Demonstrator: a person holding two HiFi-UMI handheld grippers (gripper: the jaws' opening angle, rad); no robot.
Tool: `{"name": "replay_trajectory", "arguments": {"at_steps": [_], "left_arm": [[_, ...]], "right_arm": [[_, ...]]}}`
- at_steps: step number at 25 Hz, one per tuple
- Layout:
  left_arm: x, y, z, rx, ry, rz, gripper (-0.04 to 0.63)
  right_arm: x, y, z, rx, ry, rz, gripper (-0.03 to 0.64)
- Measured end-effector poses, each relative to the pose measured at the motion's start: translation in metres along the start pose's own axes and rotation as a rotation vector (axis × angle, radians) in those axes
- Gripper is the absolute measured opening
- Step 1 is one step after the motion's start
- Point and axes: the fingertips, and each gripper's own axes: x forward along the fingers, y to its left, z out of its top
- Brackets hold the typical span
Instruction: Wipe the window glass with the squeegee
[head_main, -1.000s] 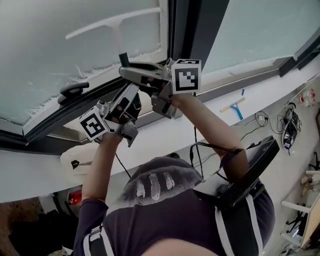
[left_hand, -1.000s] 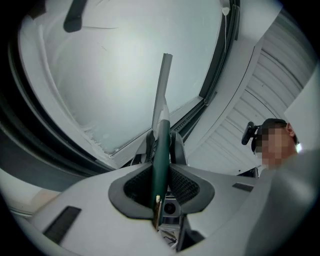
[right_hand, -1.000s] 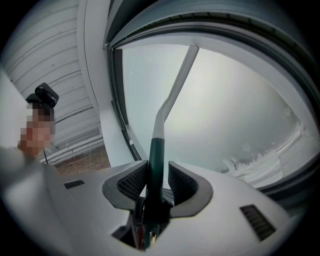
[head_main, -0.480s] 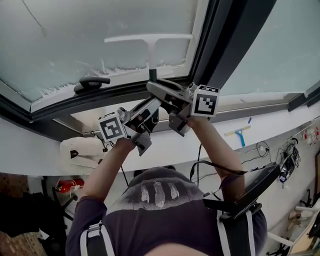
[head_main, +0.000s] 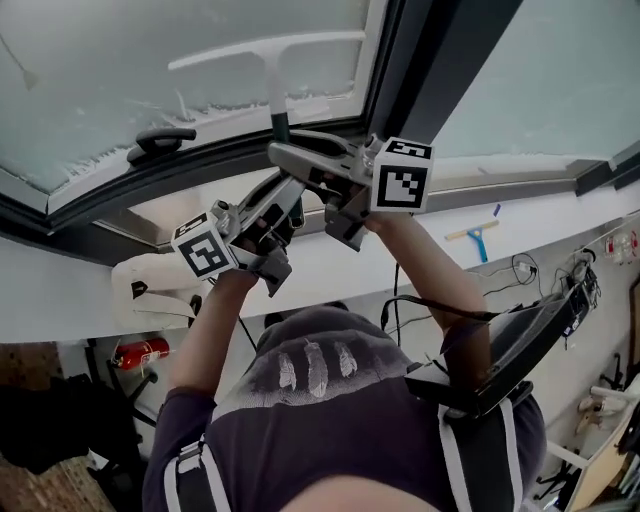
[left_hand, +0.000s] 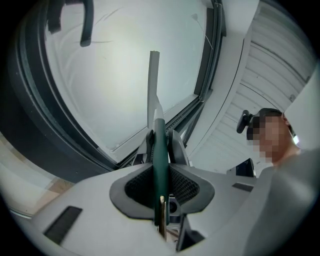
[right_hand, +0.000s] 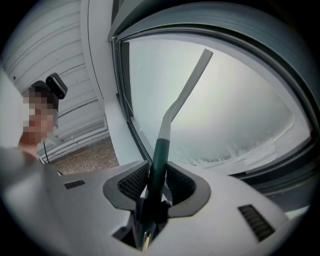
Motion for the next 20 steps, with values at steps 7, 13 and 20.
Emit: {"name": "replay_trajectory", "arguments": {"at_steps": [7,13,20], "left_arm": [[-0.008,-0.01,-0.011,0.072,0.027,0.04,0.093],[-0.027,-0.021,-0.033,0.14,0.205,0.045,0.092],[-0.051,-0.03,-0.027,0.165,0.304,-0.015,0.092]], "right_arm": [[0.0,0.019,-0.012,-0.021,0.052,0.104,0.112],[-0.005,0.038,-0.035,0.004,0.028,0.192,0.112],[0.008,0.048,-0.044,0.024,-0.058,0.178,0.096]]}}
